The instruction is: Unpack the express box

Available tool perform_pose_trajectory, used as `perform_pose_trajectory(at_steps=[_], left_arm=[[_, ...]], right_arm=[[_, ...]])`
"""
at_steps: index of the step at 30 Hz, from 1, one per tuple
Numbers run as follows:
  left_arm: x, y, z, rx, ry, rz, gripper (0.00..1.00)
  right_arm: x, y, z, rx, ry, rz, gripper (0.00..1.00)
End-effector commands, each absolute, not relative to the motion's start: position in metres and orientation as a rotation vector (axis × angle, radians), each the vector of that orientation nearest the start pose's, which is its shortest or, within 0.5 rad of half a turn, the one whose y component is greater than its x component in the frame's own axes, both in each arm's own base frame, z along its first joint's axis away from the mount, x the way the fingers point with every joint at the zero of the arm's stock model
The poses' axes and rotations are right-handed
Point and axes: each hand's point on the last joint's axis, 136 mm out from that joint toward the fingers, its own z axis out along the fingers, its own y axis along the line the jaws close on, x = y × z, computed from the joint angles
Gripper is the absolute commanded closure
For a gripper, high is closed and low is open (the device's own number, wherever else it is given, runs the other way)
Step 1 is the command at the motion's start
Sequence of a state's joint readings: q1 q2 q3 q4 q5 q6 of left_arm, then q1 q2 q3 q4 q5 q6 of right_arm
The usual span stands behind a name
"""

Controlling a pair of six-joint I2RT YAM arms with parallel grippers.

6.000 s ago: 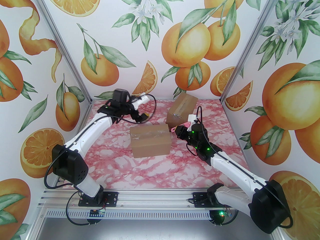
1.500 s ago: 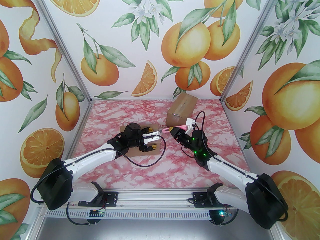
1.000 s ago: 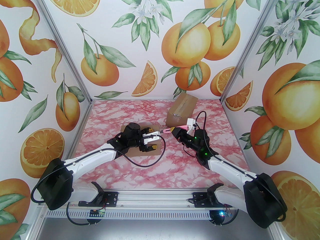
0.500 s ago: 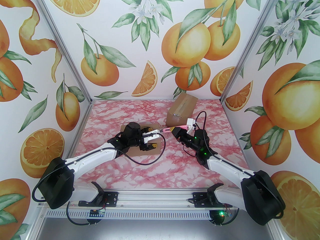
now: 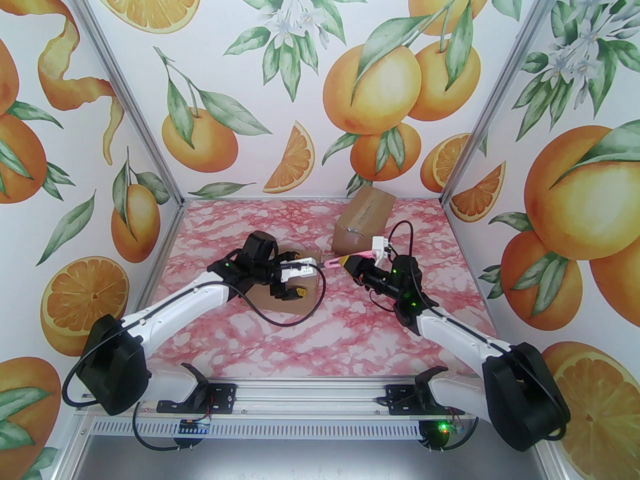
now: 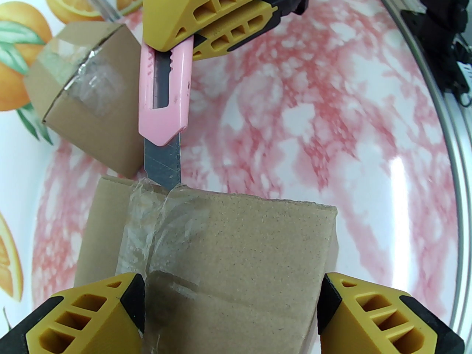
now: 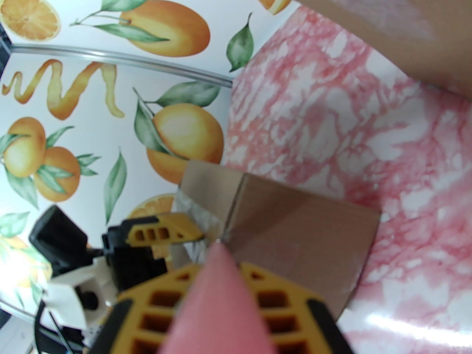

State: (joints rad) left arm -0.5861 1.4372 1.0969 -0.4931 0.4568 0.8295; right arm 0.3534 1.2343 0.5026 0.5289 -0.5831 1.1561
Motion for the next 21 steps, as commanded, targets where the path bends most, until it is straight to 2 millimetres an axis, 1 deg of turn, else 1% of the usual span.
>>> perform_pose_trajectory(at_steps=[1,6,10,12,17,19,21], left_arm=[[0.299,-0.272,0.202,1.667,1.652,-0.402,0.19],[0.294,-0.276,0.197,1.706,1.684,-0.451,0.12],[0.289,-0.279,0.193,1.754,1.665,-0.440,0.10],[0.286,-0.282,0.192,1.789,1.645,-0.438,0.10],[0.276,-0.293,0.191,1.878,1.607,-0.456,0.14],[0.271,-0.296,0.186,1.927,1.598,-0.446,0.16],[0.275,-0.296,0.179,1.950,1.604,-0.401,0.19]], right_arm=[[0.289,0.234,0.182,0.256,2.151,1.637,1.00],[0.291,0.240,0.178,0.268,2.156,1.644,1.00],[0.294,0.239,0.174,0.310,2.145,1.652,1.00],[0.296,0.240,0.177,0.309,2.124,1.667,1.00],[0.300,0.241,0.178,0.318,2.119,1.667,1.00],[0.302,0.242,0.179,0.326,2.121,1.672,1.00],[0.302,0.243,0.179,0.333,2.128,1.684,1.00]])
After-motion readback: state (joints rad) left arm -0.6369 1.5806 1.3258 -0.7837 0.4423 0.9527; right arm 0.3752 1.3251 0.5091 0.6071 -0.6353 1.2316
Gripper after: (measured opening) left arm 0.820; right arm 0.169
